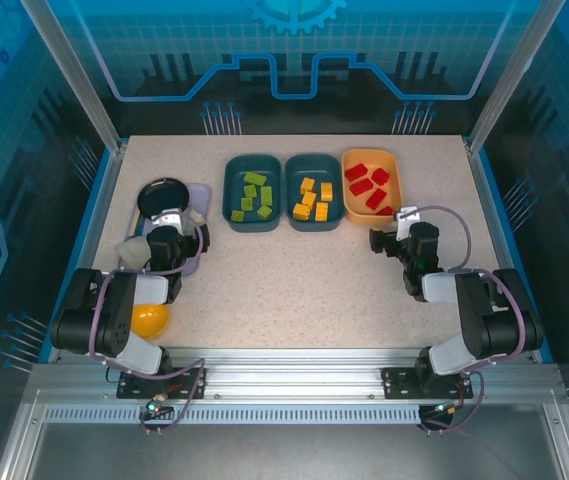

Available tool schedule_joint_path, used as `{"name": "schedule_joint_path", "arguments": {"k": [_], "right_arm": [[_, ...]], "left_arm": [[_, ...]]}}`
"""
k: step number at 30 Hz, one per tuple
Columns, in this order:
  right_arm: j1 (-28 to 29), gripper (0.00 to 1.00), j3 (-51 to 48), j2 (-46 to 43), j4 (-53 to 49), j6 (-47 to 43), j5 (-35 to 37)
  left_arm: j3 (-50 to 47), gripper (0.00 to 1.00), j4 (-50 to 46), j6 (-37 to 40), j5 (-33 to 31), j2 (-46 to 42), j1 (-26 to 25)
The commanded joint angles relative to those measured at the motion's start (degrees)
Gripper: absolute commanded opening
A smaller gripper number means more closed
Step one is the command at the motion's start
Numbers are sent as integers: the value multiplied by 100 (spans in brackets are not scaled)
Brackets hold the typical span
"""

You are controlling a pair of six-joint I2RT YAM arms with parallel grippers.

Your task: Sort the legos into containers by color

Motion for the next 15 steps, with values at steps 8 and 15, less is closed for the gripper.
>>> {"name": "schedule_joint_path", "arguments": {"k": [8,15], "right_arm": [[18,100,112,20,236,-76,108],[0,100,121,21,233,-68,52]], "left_arm": [[106,99,245,119,-7,-10,-22],[107,99,243,118,-7,-10,-22]]}}
